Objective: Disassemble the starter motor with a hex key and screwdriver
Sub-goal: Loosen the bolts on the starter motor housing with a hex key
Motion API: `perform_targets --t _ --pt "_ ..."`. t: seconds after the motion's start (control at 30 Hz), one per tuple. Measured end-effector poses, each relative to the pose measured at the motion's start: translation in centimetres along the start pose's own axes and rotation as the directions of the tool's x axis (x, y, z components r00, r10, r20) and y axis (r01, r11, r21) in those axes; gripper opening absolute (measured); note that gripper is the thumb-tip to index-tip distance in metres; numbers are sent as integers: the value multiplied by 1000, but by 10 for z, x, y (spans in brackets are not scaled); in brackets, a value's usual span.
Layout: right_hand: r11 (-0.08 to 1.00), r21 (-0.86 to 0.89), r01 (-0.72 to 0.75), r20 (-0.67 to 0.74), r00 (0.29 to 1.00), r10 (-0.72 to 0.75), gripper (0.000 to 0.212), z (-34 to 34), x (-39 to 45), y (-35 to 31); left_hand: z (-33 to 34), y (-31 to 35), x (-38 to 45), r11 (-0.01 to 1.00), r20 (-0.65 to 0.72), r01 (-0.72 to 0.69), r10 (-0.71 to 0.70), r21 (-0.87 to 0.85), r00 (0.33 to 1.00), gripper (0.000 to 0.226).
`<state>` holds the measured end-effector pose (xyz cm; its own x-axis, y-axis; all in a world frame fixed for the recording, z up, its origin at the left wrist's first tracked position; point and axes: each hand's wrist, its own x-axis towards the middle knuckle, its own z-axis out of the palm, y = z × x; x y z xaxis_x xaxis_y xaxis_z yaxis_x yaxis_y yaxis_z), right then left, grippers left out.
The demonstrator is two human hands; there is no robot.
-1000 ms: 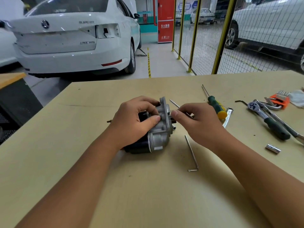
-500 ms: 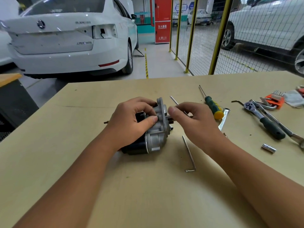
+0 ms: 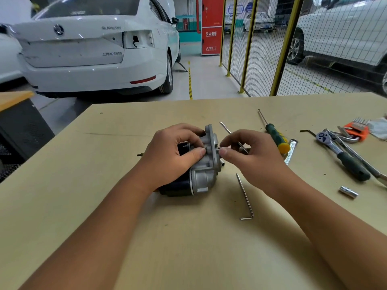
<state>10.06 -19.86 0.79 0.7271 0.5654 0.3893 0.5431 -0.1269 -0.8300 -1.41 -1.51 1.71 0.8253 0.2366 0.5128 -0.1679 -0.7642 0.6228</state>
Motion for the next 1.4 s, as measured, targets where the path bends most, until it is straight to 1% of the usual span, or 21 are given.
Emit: perform_targets --t 0.07,0.17,0.2,0.3,0.37,0.43,0.47,0.53,0.6,0.63,0.7,0.77,0.83,0.9,0.97,1.03,1.1,1.17,1.23,1.33,1.4 --pt "999 39 -9 -30 999 11 11 2 -2 0 1 0 -1 1000 1 4 -4 -7 1000 14" --pt "994 -102 -27 -26 999 25 26 5 1 0 1 0 0 1000 1 11 -11 -10 1000 14" --pt "995 -93 -28 -15 1000 27 22 4 2 1 1 0 0 1000 3 14 -13 -12 1000 13" --pt "998 56 -11 1 1000 11 8 -2 0 -1 0 0 1 1000 12 8 -8 -15 1000 10" --pt "1000 15 0 2 1000 0 14 -2 1 3 0 -1 1 1000 8 7 -7 -5 1000 12" --pt "993 -121 -10 15 1000 12 25 1 2 6 1 -4 0 1000 5 4 -4 -9 1000 9" --pt "990 -138 -10 21 1000 13 23 0 3 7 1 -5 0 1000 9 2 -1 -17 1000 5" --pt "999 -39 -9 36 999 10 11 -1 3 8 1 -4 0 1000 8 -4 4 -21 1000 2" --pt "998 59 -8 31 1000 6 13 -2 3 8 1 -4 1 1000 6 -1 1 -22 1000 2" --pt "998 56 -7 20 1000 6 20 -2 3 9 1 -4 2 1000 8 2 -2 -23 1000 2" --pt "999 -38 -3 14 1000 4 27 0 3 10 1 -3 1 1000 11 9 -9 -26 1000 1" --pt "997 -78 -9 32 999 11 20 2 3 12 2 -4 1 1000 10 11 -11 -24 1000 1" --pt "999 9 -31 48 998 30 11 1 3 13 2 -4 0 1000 9 15 -14 -25 1000 2" --pt "998 59 -29 38 999 27 25 1 2 12 2 -6 0 999 12 18 -18 -29 1000 3" --pt "1000 3 -23 29 999 23 33 4 2 12 3 -7 0 999 16 30 -30 -34 999 1" --pt "998 -52 -18 28 999 20 22 5 3 12 3 -7 1 999 13 31 -30 -31 999 4" --pt "999 10 -33 57 998 32 13 3 3 11 2 -5 2 999 10 27 -27 -30 1000 9" --pt "997 59 -43 79 996 39 18 0 1 10 3 -3 1 999 10 37 -37 -35 999 10" --pt "1000 -7 -24 60 998 24 27 -1 1 12 3 -3 0 998 11 43 -43 -35 999 10" --pt "996 -85 11 63 998 -5 20 -2 3 8 1 0 1 999 -1 33 -33 -31 999 4" --pt "1000 12 -22 83 996 21 10 -4 6 7 1 2 2 999 0 35 -35 -28 999 2"
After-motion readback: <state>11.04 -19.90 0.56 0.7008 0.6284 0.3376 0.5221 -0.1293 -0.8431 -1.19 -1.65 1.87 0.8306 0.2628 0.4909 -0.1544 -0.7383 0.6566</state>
